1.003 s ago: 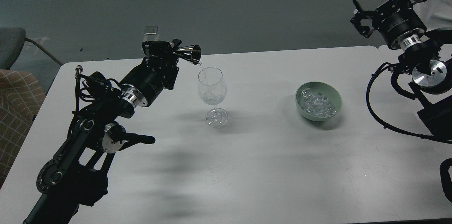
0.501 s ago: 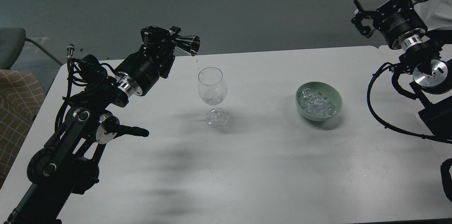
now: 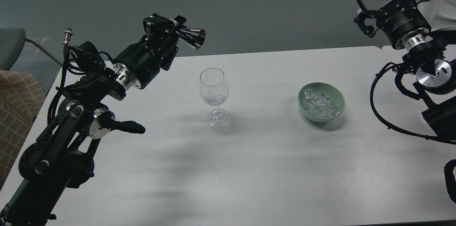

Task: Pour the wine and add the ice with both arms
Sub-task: 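Tilt the jigger with the left gripper to pour into the glass, then swing the jigger upright and back away from the glass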

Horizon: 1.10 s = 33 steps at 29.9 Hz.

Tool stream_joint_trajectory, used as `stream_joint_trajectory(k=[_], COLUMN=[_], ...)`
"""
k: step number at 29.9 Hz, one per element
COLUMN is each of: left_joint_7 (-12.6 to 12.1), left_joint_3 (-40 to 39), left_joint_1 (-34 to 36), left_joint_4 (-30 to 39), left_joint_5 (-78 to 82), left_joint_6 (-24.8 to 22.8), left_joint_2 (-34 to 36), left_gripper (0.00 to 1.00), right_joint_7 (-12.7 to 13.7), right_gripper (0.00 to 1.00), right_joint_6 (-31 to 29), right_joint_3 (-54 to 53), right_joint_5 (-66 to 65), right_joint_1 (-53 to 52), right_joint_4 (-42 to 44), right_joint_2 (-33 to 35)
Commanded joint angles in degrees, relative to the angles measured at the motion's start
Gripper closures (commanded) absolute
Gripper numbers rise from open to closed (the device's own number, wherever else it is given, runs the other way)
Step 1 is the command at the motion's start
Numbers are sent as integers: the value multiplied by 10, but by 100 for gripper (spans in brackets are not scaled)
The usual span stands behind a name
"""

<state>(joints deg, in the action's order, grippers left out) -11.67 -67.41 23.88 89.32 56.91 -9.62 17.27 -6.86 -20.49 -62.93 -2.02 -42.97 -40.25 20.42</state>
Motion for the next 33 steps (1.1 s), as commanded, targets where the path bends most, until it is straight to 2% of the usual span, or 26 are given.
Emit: stream_joint_trajectory(k=[1,12,24,29,33], left_joint_7=[1,3,2,3,2], left_joint_3=[0,1,18,8,-41], left_joint_1=[0,-8,-8,-13,-18], left_joint_4=[1,2,9,8,6], left_joint_5=[14,94,87,20,-94], left_joint_6=[-7,-17,-11,-8,31], left_joint_2=[5,3,-5,-13,-26], left_gripper=[100,100,100,100,100], right_joint_7=[0,0,0,0,0], right_gripper=[0,0,0,0,0], right_joint_6=[0,0,1,1,2], right_joint_3=[0,-1,-1,-1,-1], right_joint_5=[0,0,0,0,0], right_joint_1=[1,0,1,2,2], right_joint_4=[0,-1,0,0,1], right_joint_2=[3,5,6,9,11])
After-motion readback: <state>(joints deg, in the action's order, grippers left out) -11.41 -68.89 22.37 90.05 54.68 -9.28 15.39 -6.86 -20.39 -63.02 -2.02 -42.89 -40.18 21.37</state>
